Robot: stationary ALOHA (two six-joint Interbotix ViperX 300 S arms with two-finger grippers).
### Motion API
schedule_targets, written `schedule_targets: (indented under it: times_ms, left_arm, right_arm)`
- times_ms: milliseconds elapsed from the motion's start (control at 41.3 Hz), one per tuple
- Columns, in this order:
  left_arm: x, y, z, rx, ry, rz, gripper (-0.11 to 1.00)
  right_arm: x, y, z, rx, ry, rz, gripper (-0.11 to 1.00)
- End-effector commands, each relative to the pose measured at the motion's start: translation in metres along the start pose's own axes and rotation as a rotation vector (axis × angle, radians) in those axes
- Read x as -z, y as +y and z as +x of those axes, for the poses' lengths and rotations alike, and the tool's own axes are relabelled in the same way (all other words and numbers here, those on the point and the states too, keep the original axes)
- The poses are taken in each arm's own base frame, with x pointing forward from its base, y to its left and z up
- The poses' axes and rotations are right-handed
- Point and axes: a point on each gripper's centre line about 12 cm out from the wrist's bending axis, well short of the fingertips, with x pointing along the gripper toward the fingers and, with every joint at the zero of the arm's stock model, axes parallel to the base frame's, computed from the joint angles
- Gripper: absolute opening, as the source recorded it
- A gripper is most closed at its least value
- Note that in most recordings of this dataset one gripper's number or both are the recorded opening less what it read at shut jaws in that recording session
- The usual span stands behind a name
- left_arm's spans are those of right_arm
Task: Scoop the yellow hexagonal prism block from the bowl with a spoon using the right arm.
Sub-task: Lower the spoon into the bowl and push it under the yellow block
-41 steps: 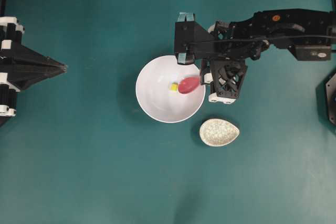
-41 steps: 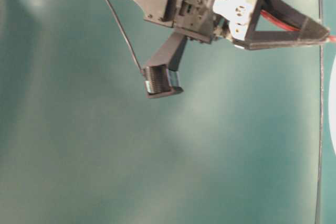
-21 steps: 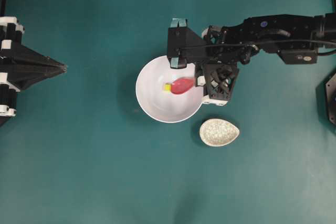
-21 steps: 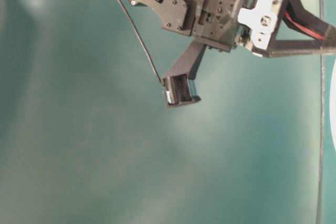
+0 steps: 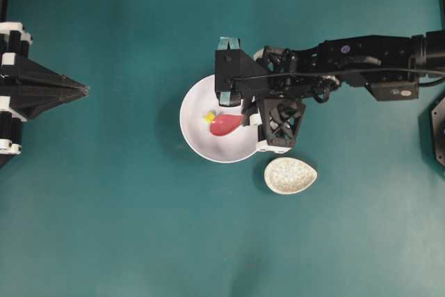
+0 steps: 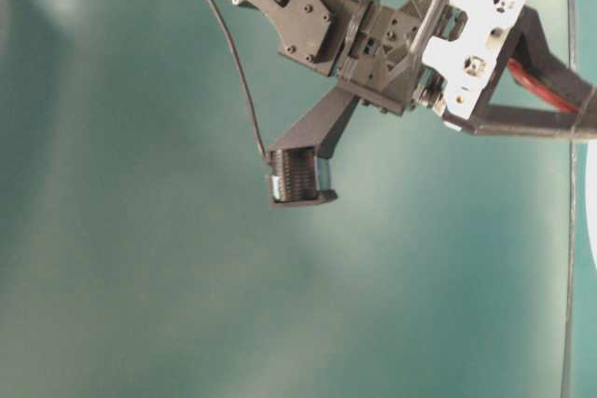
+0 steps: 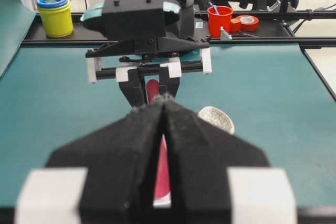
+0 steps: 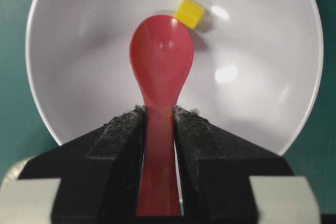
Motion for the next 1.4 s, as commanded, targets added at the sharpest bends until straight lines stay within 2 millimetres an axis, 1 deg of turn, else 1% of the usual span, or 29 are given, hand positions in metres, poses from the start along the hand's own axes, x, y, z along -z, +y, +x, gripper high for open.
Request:
schedule_targets:
  times_ms: [0,387,605,653,726,871,1064,1379]
  left_arm:
    - [-0.007,0.000,0.002,-0.001,-0.017,0.003,0.00]
    - [-0.007,0.000,0.002,-0.001,-0.020,0.003,0.00]
    - [-0.008,0.000,0.002,-0.001,-0.021,0.000,0.00]
    - [-0.008,0.000,0.002,-0.001,-0.023,0.000,0.00]
    - [-0.008,0.000,0.002,-0.001,-0.023,0.000,0.00]
    - [-0.008,0.000,0.002,-0.001,-0.023,0.000,0.00]
    - [-0.008,0.000,0.002,-0.001,-0.021,0.000,0.00]
    - [-0.008,0.000,0.002,-0.001,-0.021,0.002,0.00]
  right_arm:
    - [-0.011,-0.001,-0.008,0.006,-0.055,0.003,0.24]
    - [-0.019,-0.004,-0.011,0.020,-0.108,0.009,0.24]
    - [-0.019,-0.007,-0.033,0.014,-0.105,0.066,0.24]
    - [-0.017,-0.007,-0.039,0.009,-0.088,0.091,0.24]
    - [-0.013,-0.006,-0.042,0.001,-0.053,0.115,0.24]
    - [-0.003,-0.004,-0.041,-0.011,0.019,0.144,0.24]
    - [-0.001,-0.005,-0.040,-0.010,0.029,0.143,0.24]
    - [0.007,-0.007,-0.022,-0.004,0.058,0.144,0.24]
